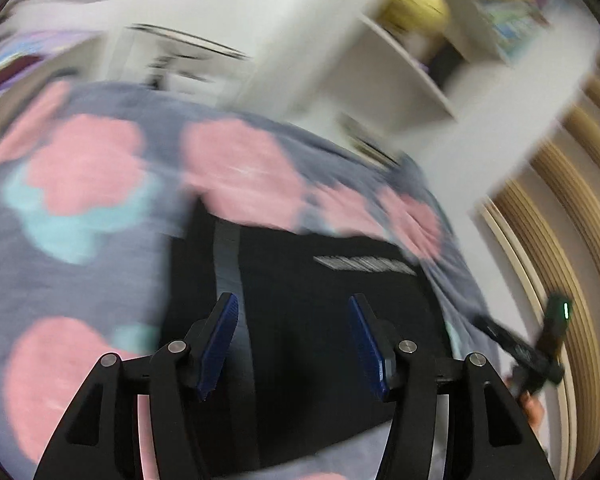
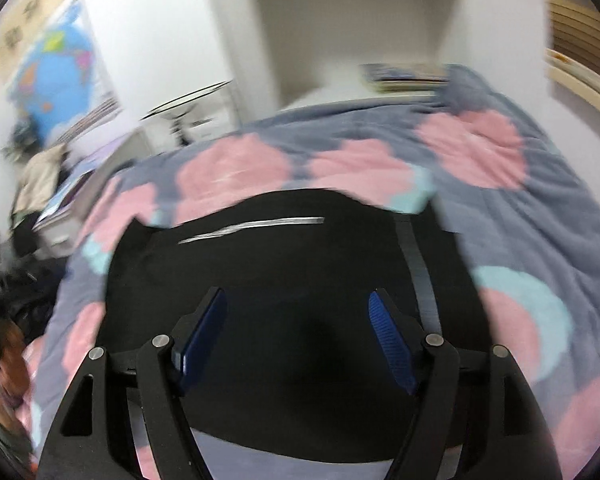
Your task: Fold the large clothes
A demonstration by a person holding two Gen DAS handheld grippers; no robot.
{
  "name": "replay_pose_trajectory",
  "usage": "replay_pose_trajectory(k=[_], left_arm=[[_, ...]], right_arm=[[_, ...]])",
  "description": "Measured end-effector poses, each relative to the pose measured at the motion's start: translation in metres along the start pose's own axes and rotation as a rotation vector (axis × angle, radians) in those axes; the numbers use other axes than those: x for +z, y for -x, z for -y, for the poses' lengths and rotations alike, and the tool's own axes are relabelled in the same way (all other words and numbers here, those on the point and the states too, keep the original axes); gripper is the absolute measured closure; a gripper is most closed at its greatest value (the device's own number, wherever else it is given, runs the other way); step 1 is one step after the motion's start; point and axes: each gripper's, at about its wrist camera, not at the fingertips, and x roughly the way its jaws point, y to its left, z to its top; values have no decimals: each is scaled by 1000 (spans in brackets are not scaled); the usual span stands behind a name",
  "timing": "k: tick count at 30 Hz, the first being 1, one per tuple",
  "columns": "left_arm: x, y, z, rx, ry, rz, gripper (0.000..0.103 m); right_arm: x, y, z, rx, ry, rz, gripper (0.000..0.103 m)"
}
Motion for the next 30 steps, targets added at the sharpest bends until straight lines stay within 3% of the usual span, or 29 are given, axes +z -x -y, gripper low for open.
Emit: replay_pose_trajectory(k=[3,4,6,7,8,10,12,15,19,20,22,24,25,27,28,30], left_arm=[[-29,-48,44,-18,-75,-100,44],[-41,-70,51,7,-91,-150,44],[-60,-105,52,72,-95,-241,44],[-66,-123,44,111,-86,-272,44],[-68,-136,32,104,-43,-294,44],[-64,-148,7,48,72,-313,46],[-60,-151,-8,43,125,-317,68],[-61,-143,-13,7,112,-303,71],[-50,-117,-8,-53,109,-269,73],[-43,-109,-4,-43,88,-240,71],[-18,-88,13,-7,18,-139,58],[3,-78,24,23,-31,-60,29],[17,-79,25,56,-51,-31,26],[38,-97,13,125,-46,-45,26],[45,-116,-1,200,-5,-97,27],[43,-153,-36,276,109,-234,31]], right_arm=[[-2,-40,-38,-67,93,-43,27],[-6,-67,-44,-85,107,-120,28],[-20,-114,-39,-96,71,-235,26],[-27,-131,-39,-111,72,-259,24],[-32,-142,-37,-120,70,-264,24],[-36,-152,-35,-125,48,-245,22],[-36,-154,-36,-128,36,-233,21],[-35,-149,-34,-93,49,-226,21],[-19,-112,-18,56,-41,-193,22],[-12,-103,-12,74,-66,-164,22],[10,-85,5,26,-111,-76,20],[29,-87,25,-62,-157,-26,15],[37,-98,39,-91,-198,-42,15],[38,-135,71,-108,-286,-143,15],[31,-158,85,-87,-335,-216,13],[19,-180,103,-42,-388,-236,13]])
